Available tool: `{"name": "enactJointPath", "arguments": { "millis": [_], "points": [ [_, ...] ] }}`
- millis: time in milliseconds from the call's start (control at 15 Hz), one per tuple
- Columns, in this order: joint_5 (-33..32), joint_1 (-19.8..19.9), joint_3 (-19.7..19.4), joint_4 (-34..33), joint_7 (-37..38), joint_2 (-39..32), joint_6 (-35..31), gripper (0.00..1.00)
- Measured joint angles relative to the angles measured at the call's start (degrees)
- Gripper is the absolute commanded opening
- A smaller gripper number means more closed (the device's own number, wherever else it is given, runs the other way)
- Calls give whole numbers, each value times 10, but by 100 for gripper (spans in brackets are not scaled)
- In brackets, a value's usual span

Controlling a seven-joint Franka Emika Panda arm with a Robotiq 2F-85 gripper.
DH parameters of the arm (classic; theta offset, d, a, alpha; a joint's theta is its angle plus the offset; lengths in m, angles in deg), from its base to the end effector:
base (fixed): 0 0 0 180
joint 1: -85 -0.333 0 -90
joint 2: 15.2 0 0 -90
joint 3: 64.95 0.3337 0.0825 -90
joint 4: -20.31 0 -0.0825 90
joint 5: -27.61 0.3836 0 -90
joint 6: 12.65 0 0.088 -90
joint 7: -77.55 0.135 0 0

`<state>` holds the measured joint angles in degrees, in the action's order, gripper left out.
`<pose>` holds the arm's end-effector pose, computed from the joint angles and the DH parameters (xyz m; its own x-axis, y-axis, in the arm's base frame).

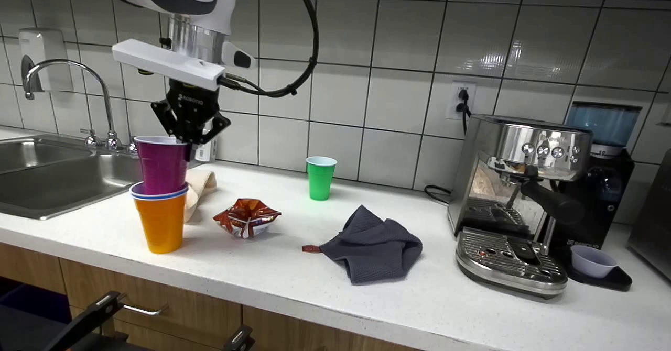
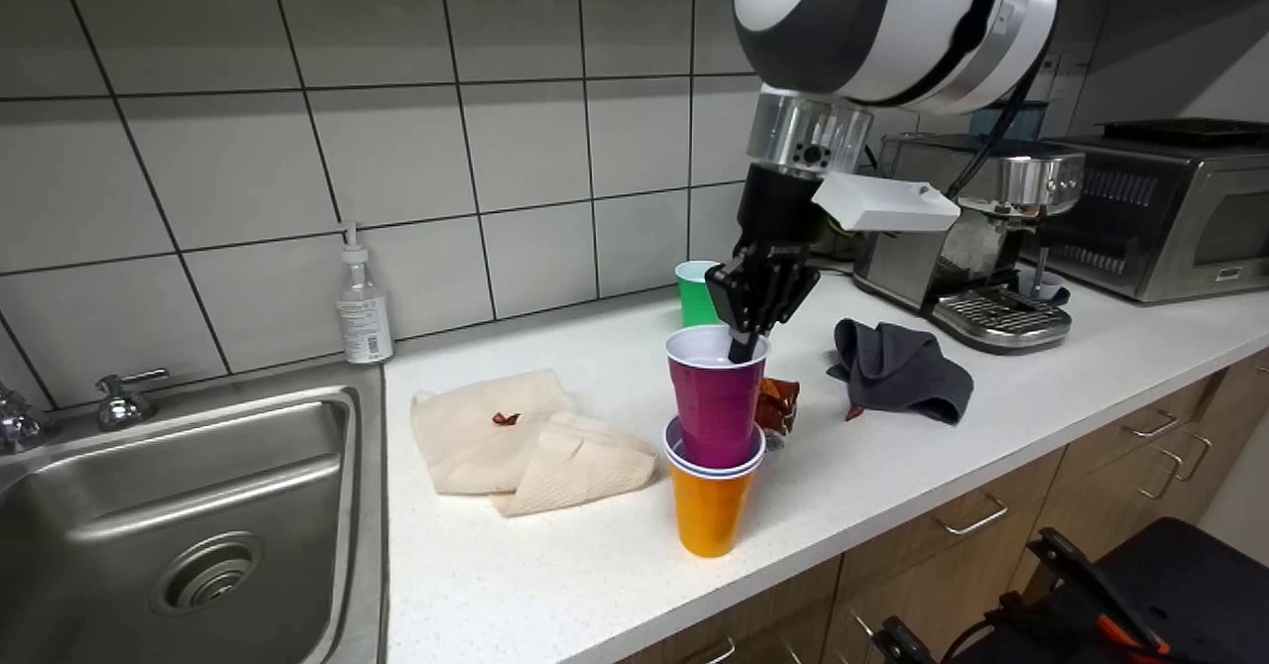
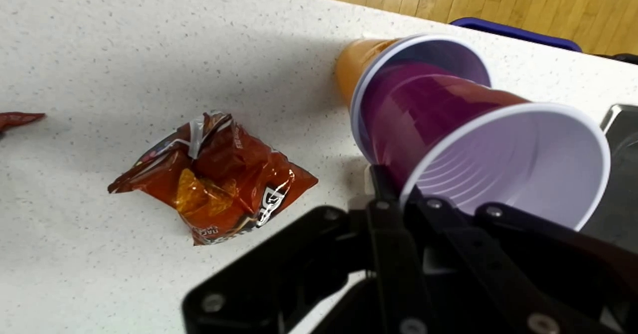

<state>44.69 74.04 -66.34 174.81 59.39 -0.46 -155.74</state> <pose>0.3955 0.0704 0.3078 0.9665 0.2390 0.0931 0.2522 -0.9517 -0.1753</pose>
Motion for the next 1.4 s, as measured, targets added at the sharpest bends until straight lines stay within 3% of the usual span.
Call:
{"name": "enactJointPath", "arguments": {
  "millis": [1400],
  "points": [
    [1,-11,23,14,0,-52,-77,1]
  ]
}}
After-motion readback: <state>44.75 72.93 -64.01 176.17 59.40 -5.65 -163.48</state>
